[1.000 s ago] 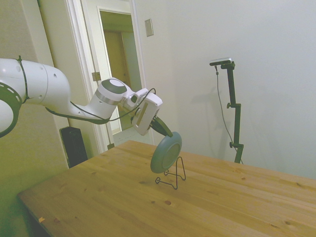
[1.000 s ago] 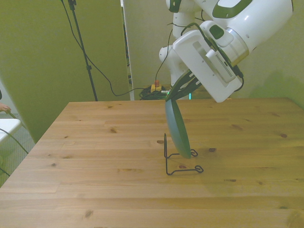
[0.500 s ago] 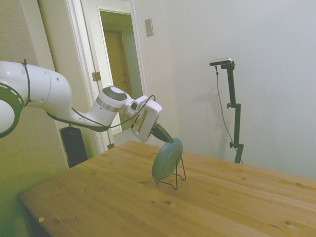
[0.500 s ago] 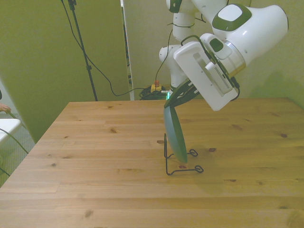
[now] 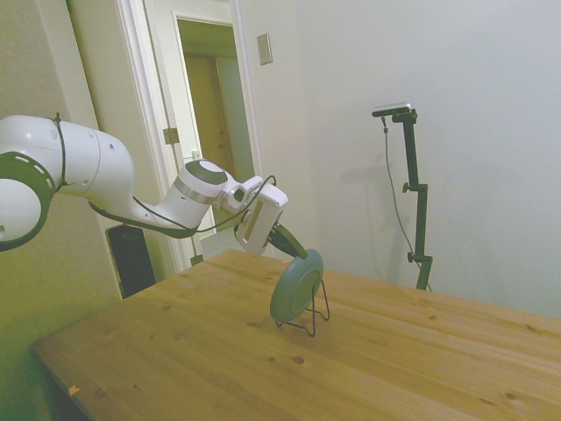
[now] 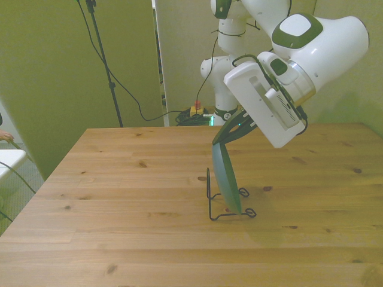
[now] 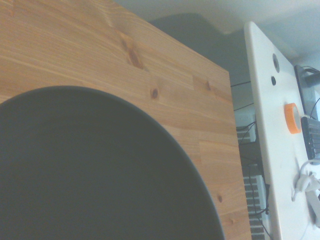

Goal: Load the plate

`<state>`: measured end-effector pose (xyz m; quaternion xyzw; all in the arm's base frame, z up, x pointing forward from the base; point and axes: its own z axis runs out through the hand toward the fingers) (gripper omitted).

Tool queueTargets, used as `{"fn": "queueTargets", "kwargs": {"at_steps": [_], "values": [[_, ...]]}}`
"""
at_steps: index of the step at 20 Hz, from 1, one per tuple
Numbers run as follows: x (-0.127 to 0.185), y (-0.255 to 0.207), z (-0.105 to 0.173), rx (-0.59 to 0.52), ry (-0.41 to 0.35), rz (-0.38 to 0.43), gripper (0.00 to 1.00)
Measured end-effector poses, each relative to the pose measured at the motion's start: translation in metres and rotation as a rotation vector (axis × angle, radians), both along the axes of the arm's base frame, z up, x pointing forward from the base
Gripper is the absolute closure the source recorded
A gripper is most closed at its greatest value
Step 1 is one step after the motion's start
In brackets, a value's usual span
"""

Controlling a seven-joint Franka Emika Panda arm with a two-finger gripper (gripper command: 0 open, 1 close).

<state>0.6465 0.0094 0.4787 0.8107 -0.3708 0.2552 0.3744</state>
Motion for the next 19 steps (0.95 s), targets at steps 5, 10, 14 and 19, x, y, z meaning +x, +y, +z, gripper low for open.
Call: {"fn": "queueTargets", "kwargs": {"at_steps": [5,10,14,19], "values": [[0.002,0.003,-0.001,0.001,-0.004,0.001,0.00],[0.002,0.003,0.000,0.001,-0.006,0.001,0.00],[0.002,0.002,0.000,0.001,-0.007,0.001,0.00],[0.002,0.008,0.019,0.052,-0.030,-0.002,0.00]]}}
